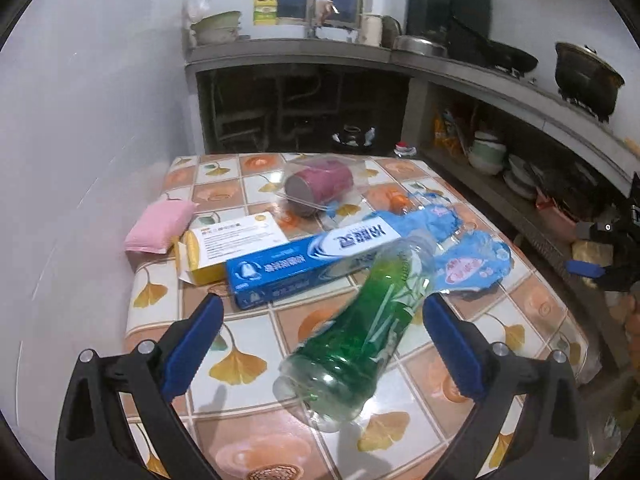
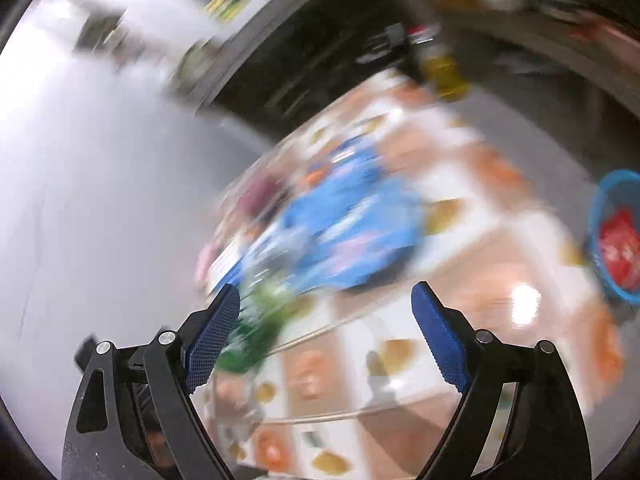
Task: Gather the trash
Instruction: 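Move both tools back over the table, then grasp the clear plastic container over the red milk can with the left tool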
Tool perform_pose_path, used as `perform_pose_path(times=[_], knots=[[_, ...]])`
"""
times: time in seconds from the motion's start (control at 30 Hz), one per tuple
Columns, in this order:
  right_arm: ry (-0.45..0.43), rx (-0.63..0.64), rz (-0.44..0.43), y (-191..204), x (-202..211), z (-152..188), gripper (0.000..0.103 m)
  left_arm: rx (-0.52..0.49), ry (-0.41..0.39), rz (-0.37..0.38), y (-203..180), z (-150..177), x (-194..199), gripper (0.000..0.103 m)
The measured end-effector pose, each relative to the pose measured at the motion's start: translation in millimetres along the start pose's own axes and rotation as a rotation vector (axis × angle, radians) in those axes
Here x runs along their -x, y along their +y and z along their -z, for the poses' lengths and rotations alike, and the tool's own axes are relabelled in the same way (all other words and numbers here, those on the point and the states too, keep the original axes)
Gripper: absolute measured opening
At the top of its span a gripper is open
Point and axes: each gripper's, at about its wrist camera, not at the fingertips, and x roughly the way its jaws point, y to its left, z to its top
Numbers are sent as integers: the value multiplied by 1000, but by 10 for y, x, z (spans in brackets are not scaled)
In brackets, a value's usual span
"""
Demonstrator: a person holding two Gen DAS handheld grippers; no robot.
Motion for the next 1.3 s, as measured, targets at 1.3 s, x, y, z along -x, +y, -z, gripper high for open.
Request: perform_pose_path(times=[1.3], knots=[[171,53,-2,-25,-766,-409,85,-302,728,266,-241,-1940,-3051,98]])
